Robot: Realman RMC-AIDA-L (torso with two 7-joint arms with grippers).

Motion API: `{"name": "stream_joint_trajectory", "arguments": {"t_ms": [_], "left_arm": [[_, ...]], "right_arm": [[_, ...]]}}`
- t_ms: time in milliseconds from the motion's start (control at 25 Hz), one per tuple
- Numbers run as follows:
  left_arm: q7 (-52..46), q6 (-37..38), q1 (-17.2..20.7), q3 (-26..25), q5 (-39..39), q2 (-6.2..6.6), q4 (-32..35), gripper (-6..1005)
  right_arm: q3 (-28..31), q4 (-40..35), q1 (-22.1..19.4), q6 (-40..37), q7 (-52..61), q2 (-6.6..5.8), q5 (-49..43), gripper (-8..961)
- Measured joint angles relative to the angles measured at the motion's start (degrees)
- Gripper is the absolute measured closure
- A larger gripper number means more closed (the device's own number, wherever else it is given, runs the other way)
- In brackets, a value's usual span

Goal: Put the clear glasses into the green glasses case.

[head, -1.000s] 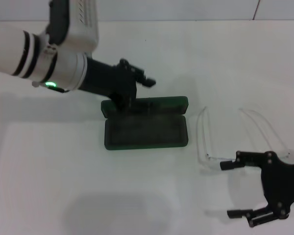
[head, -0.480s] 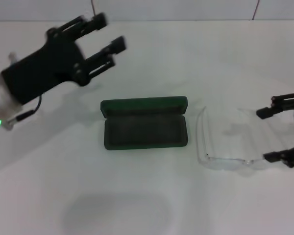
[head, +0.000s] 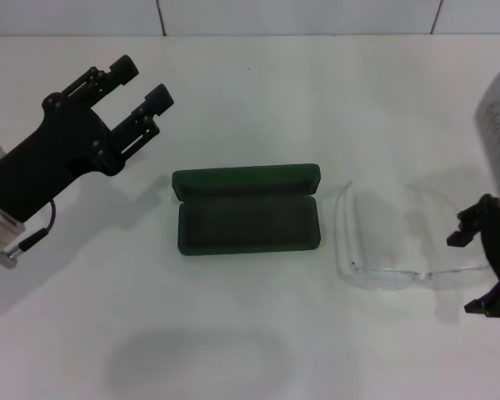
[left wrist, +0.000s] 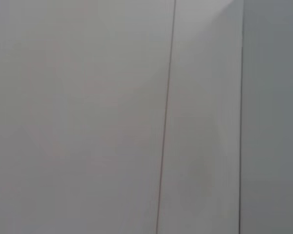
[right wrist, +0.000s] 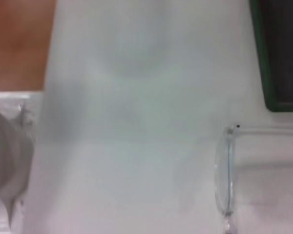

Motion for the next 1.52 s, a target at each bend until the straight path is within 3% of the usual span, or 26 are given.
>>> {"name": "stream_joint_trajectory", "arguments": {"t_ms": [240, 480, 880, 920, 1000, 1200, 1360, 1520], "left_arm": [[1.45, -0.06, -0.71, -0.44, -0.02, -0.02, -2.25, 373], [1.64, -0.18, -1.36, -0.24, 0.31, -0.05, -2.96, 372], [2.55, -0.58, -1.63, -0.27, 0.44, -0.07, -4.97, 371], [2.56, -0.58, -1.63, -0.21, 0.47, -0.06, -5.1, 371], [2.47, -0.53, -1.58, -0.2, 0.49, -0.05, -5.2, 370], [-0.59, 0.24, -1.12, -0.04, 0.65, 0.09, -5.05, 370], [-3.52, 2.65, -1.03, 0.04, 1.93, 0.49, -4.9, 369], [-5.31, 8.76, -1.77, 0.05, 4.97, 1.22, -4.71, 371]], "right_arm": [[-8.11, 4.27, 1.57, 7.43, 0.6, 0.34, -0.5, 135], [-13.5, 9.0, 3.69, 11.58, 1.87, 0.59, -0.66, 329], [-14.83, 11.27, 3.97, 14.53, 2.94, 0.6, 0.23, 550], [-14.82, 11.21, 3.94, 13.83, 2.99, 0.6, 0.23, 615], [-14.38, 10.54, 3.84, 12.28, 3.12, 0.58, 0.22, 745], [-9.02, 1.99, 0.24, 9.31, 3.2, 0.29, 0.95, 837], [-0.81, -2.94, -3.77, 11.86, -1.29, 0.39, 8.14, 837], [2.75, 2.26, -5.86, 15.73, -9.54, 0.35, 18.11, 837]]}}
